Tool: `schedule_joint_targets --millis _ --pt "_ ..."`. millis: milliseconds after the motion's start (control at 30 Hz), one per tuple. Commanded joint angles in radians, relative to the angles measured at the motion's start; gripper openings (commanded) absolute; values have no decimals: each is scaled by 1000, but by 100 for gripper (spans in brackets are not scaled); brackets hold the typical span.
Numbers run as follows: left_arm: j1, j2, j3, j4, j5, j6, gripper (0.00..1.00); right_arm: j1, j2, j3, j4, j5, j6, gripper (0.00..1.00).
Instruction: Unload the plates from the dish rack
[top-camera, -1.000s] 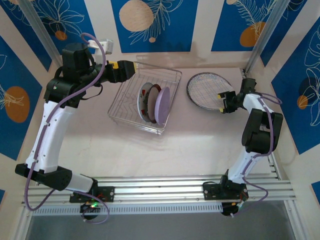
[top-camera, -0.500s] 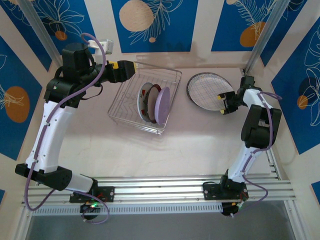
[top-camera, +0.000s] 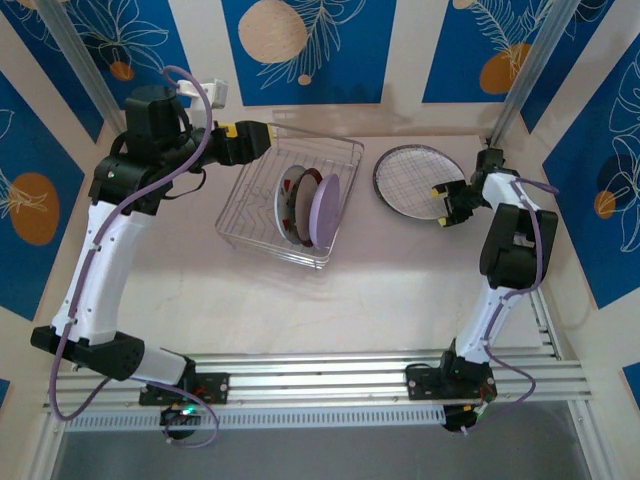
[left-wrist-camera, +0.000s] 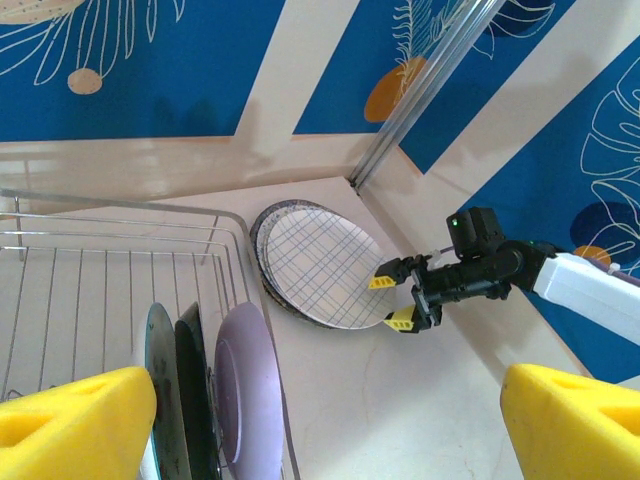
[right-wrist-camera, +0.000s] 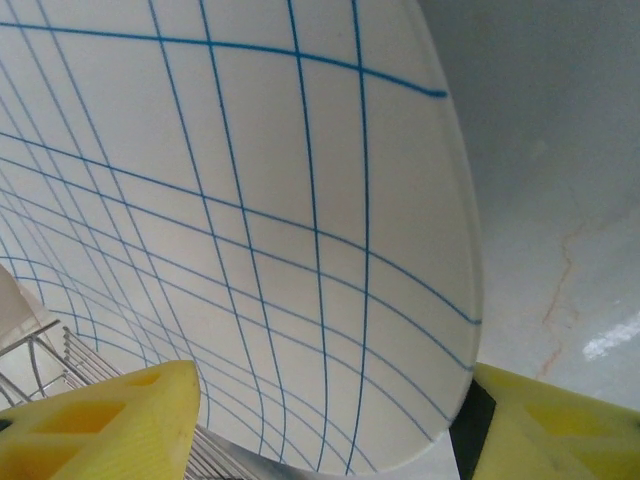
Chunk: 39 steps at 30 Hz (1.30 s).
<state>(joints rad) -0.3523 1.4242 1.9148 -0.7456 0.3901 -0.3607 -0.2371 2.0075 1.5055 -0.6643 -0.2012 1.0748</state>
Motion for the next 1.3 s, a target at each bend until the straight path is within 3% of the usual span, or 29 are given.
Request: schedule_joint_targets --millis 0,300,433,633,767,933,1133,1267 --pt "-12 10 24 -11 21 -9 89 8 21 43 -35 -9 6 67" --pt "-12 26 28 -54 -5 -6 89 17 -28 30 -23 11 22 67" --pt "-12 55 49 -137 -65 9 89 27 -82 49 -104 69 23 67" --pt "-12 107 69 -245 -154 18 88 55 -289 -41 -146 237 102 70" --pt "-12 178 119 -329 -184 40 86 121 -487 -86 40 301 47 70" --pt "-11 265 130 -360 -157 46 84 206 -691 -197 482 163 -45 72" --pt "-7 403 183 -441 -140 62 82 336 -797 -144 514 -15 -126 73" --pt "-7 485 229 -466 -136 87 76 393 -881 -137 444 -132 -173 74"
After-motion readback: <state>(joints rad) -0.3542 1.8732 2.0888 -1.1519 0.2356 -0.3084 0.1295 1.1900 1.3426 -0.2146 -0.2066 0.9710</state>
